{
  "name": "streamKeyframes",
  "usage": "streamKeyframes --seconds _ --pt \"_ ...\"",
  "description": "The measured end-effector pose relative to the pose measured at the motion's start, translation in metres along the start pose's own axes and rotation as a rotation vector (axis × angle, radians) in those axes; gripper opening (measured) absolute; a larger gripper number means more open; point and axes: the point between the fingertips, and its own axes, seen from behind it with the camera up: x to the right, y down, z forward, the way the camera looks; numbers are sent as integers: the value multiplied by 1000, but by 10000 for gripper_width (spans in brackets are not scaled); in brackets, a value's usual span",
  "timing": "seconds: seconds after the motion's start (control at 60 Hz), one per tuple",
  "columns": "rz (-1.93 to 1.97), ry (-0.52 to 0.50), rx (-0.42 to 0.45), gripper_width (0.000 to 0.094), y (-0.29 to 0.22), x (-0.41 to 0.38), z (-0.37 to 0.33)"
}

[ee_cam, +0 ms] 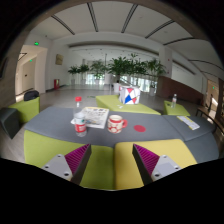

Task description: Pour water

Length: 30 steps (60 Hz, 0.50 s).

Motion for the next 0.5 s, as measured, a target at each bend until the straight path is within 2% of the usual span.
streamKeyframes --seconds 0.25,0.5 --pt "27 -81 57 853 -26 -146 108" --pt "25 -47 87 841 -47 -185 236"
